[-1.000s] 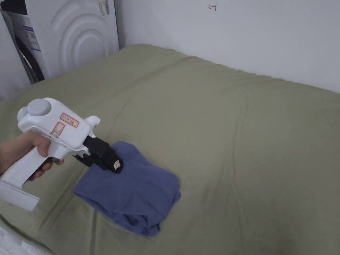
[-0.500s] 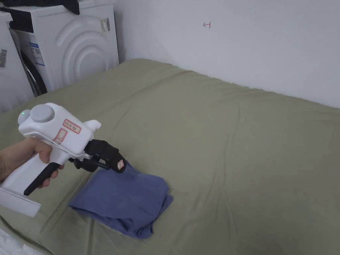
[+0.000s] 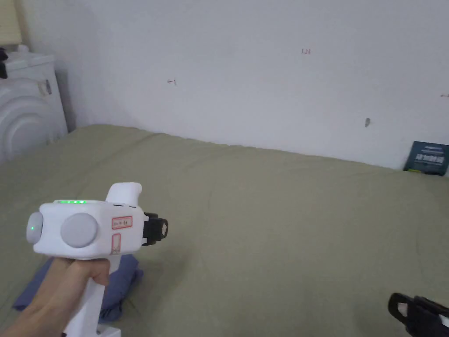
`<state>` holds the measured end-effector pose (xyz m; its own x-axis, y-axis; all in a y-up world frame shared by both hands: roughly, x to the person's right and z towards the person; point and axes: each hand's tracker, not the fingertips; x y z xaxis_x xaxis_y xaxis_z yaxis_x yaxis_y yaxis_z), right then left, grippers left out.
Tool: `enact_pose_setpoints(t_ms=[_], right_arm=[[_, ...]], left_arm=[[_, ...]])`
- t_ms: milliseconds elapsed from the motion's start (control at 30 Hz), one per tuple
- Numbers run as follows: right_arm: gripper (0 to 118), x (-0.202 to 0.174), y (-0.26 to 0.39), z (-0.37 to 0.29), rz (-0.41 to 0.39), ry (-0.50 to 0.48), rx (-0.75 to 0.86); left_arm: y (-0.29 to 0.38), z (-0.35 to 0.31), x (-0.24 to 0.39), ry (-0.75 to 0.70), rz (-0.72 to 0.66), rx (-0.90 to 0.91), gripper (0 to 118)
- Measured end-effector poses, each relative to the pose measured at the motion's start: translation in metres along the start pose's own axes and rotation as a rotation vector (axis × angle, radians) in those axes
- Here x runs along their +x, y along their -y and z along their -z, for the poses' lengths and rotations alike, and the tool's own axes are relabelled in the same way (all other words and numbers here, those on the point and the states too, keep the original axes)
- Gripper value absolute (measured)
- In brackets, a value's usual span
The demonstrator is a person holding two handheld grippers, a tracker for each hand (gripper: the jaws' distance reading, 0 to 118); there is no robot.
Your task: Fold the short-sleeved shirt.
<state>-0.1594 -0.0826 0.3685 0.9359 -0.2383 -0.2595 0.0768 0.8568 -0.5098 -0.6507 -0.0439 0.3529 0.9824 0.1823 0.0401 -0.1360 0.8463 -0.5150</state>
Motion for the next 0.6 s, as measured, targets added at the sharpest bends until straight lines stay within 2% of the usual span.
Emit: enact_pose_setpoints(t_ms=[67,100,200,267,333,433,533,600], right_arm=[[0,-0.014,-0.010,-0.008,-0.082,0.127,0.077],[0,-0.020,-0.014,-0.013,-0.123,0.177,0.125],[0,-0.039,-0.024,-0.027,-0.224,0.280,0.223],[0,-0.045,-0.026,-0.035,-0.277,0.305,0.283],[0,-0.042,-0.029,-0.038,-0.272,0.295,0.295],[0,-0.041,-0.032,-0.045,-0.269,0.273,0.320],[0,-0.042,-0.031,-0.050,-0.265,0.263,0.327],[0,-0.045,-0.030,-0.055,-0.256,0.259,0.341]], left_arm=[[0.008,-0.008,0.046,-0.038,0.044,0.103,0],[0.012,-0.011,0.068,-0.054,0.007,0.135,0],[0.013,-0.014,0.117,-0.067,0.056,0.215,0],[0.014,-0.016,0.143,-0.080,0.130,0.262,0],[0.012,-0.021,0.161,-0.149,0.194,0.275,0],[0.011,-0.035,0.172,-0.129,0.194,0.308,0],[0.010,-0.040,0.176,-0.191,0.219,0.352,0],[0.008,-0.043,0.173,-0.164,0.221,0.342,0]])
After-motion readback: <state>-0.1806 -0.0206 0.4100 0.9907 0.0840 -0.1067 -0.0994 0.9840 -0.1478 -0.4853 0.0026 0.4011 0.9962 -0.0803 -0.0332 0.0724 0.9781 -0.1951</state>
